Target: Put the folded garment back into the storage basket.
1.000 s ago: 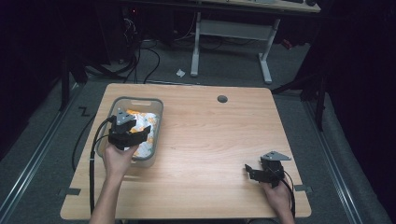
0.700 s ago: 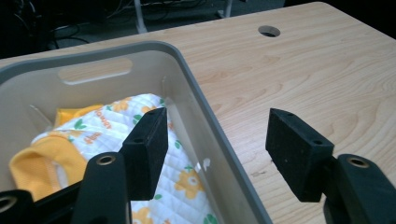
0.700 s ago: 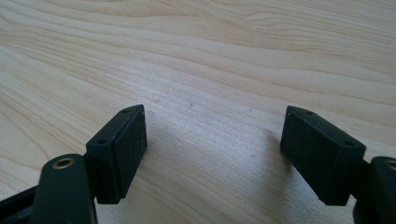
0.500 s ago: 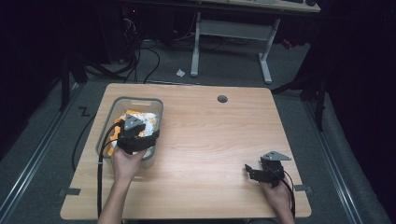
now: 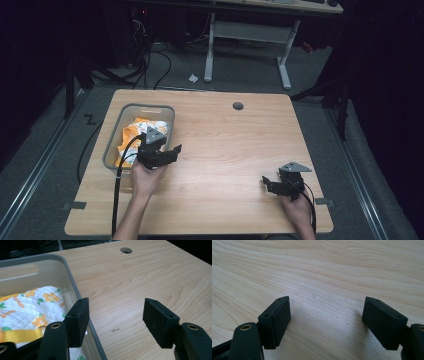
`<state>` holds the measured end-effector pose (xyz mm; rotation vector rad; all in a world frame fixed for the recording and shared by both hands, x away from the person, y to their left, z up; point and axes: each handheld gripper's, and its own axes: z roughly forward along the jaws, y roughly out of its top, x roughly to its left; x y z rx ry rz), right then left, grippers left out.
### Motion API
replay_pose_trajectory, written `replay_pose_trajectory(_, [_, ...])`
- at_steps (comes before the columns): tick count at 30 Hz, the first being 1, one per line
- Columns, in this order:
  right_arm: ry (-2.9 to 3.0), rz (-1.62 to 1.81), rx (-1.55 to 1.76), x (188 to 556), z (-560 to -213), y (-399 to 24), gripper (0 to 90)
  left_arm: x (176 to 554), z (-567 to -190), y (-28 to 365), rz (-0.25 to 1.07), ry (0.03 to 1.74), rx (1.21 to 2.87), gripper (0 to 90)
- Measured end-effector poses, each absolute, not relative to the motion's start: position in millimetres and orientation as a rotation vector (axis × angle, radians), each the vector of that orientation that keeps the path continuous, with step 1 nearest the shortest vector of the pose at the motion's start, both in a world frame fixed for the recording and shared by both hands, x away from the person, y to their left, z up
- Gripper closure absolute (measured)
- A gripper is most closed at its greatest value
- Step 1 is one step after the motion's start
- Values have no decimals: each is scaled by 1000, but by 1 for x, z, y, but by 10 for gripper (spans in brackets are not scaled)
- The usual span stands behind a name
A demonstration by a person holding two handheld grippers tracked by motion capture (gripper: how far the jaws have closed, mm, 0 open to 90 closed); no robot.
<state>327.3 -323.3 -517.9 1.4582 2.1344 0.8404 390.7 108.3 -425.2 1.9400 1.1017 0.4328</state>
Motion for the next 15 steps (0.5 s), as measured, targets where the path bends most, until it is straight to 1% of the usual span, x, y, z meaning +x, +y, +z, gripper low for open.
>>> replay_pose_trajectory(15, [2133, 841, 1460, 327, -518, -323, 232, 381, -435, 90, 360, 1065, 1936, 385])
